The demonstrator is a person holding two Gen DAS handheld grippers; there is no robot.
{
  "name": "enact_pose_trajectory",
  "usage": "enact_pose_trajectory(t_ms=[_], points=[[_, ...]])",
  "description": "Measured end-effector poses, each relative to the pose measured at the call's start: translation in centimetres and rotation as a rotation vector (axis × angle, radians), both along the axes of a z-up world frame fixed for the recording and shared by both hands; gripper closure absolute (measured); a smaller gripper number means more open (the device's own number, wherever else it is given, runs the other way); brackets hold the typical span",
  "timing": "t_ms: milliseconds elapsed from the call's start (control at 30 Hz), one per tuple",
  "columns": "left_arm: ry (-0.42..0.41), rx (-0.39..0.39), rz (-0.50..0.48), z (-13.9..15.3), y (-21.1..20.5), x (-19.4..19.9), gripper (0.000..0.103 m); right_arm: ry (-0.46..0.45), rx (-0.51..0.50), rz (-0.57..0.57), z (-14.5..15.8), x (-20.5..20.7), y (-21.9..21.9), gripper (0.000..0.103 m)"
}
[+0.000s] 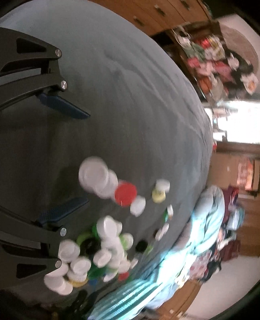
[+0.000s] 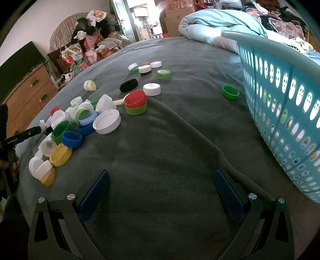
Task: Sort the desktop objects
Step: 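Grasp a white cap from the pile with the left gripper, then hold the white cap in the left gripper while the right gripper grasps another white cap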
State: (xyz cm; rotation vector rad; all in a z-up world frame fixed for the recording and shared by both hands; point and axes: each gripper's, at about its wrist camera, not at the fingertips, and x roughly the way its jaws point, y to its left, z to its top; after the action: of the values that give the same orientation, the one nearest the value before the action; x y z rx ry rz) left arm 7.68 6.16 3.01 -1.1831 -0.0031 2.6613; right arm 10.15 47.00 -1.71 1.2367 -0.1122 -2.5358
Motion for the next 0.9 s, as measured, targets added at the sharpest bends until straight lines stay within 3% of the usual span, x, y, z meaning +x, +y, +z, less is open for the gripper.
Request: enact_pose_trajectory(t_ms=[233, 300, 333, 567, 767, 900], points=[[-0.032, 0.003, -0.053, 0.4, 2.2, -2.1, 0.022, 0.000, 0.024, 0.000, 0.0, 0.0, -0.2, 0.001], [-0.072, 0.003, -0.048, -0.1, 2.2, -2.6, 0.045, -0.004, 0.029, 0.001, 0.0, 0.0, -0.3, 0.001], [-0.085, 0.000, -0.040, -0.3, 2.0, -2.7, 0.068, -0.008, 0.028, 0.003, 0.1, 0.0, -0.2, 0.001], [-0.055, 0.017, -0.005, 0.5, 0.5, -1.3, 0.069, -0.068, 0.051, -0.011, 0.8, 0.6, -0.3, 0.001], [-0.053, 0.004, 0.034, 0.0, -1.1, -1.7, 0.069, -0.068, -0.029, -0.112, 2.5, 0.2, 0.5, 0.001], [-0.058, 0.025, 0.050, -0.7, -1.0, -2.0, 0.069, -0.097, -0.061, -0.092, 3.4, -1.2, -0.2, 0.001]])
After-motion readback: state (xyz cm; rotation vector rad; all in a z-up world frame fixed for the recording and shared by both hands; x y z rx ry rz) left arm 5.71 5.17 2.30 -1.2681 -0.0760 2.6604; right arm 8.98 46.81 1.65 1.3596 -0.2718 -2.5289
